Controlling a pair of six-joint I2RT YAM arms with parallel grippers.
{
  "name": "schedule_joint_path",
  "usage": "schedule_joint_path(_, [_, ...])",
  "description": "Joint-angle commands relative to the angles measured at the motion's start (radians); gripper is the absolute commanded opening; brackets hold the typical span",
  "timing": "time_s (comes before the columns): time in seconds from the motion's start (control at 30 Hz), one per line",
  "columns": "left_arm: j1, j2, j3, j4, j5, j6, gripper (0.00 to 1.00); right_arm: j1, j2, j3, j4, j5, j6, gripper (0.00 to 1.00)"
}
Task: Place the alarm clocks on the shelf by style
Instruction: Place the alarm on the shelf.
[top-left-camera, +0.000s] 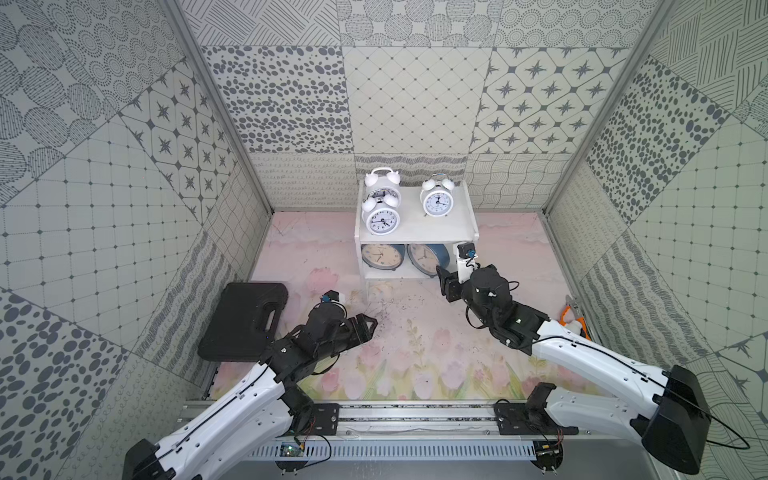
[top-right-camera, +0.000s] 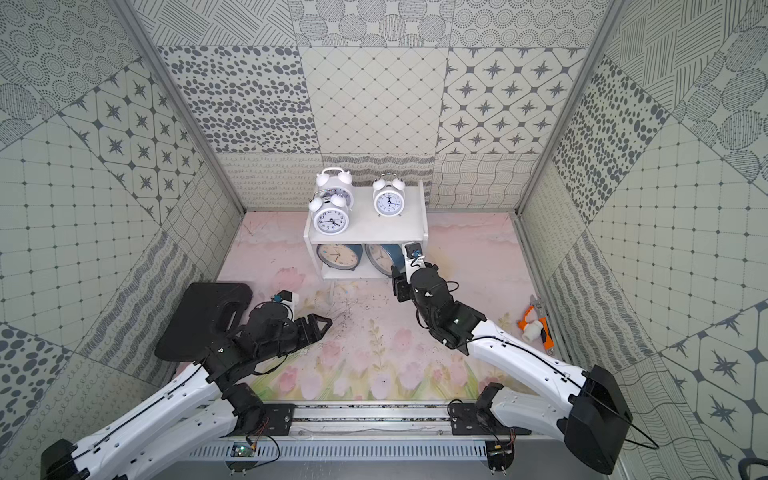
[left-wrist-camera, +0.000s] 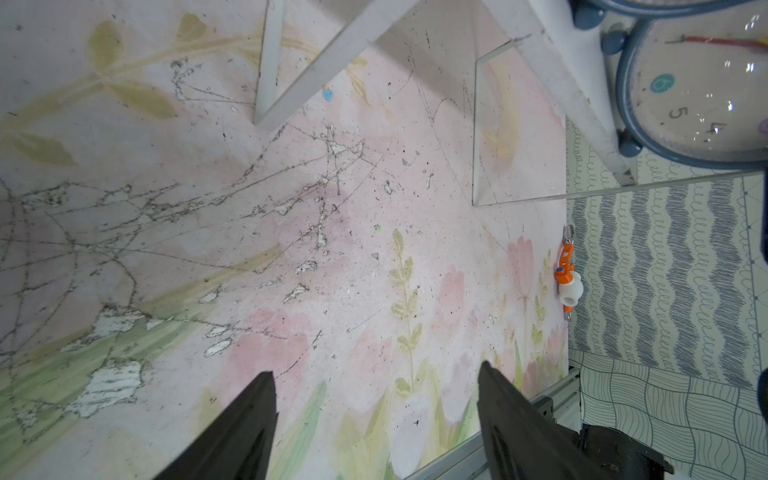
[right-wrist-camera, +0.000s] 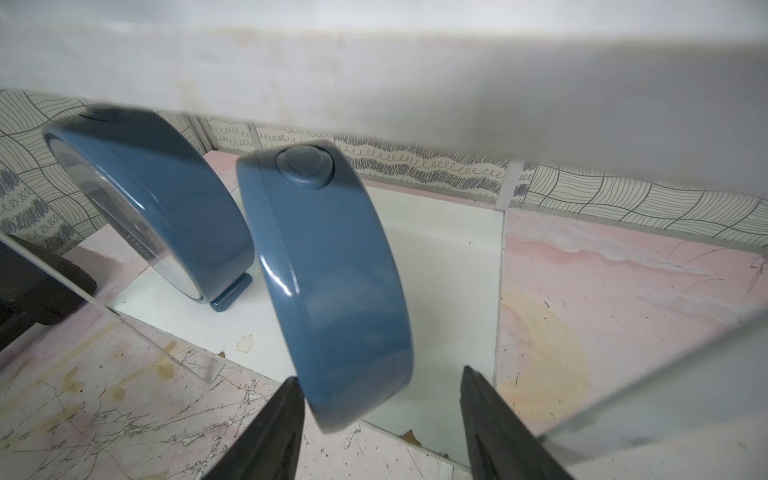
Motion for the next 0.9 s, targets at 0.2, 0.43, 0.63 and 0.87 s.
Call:
schedule_joint_path(0.2, [0.007, 0.014, 0.001, 0.05, 0.003, 0.016, 0.8, 0.044, -0.163, -0.02, -0.067, 0.019, 0.026, 0.58])
schedule_joint_path(0.43, [0.015, 0.046, -0.004, 0.073, 0.003, -0.001, 0.77, 0.09, -0.185, -0.034, -0.114, -0.119, 0.029, 0.33])
schedule_joint_path(0.63, [0.02, 0.071, 0.008, 0.082, 0.015, -0.005, 0.76, 0.121, -0.073, -0.019, -0.006, -0.131, -0.01, 0.31])
schedule_joint_path(0.87, [0.03, 0.057, 0.007, 0.064, 0.013, 0.003, 0.76, 0.136, 0.029, 0.013, 0.049, -0.044, -0.04, 0.31])
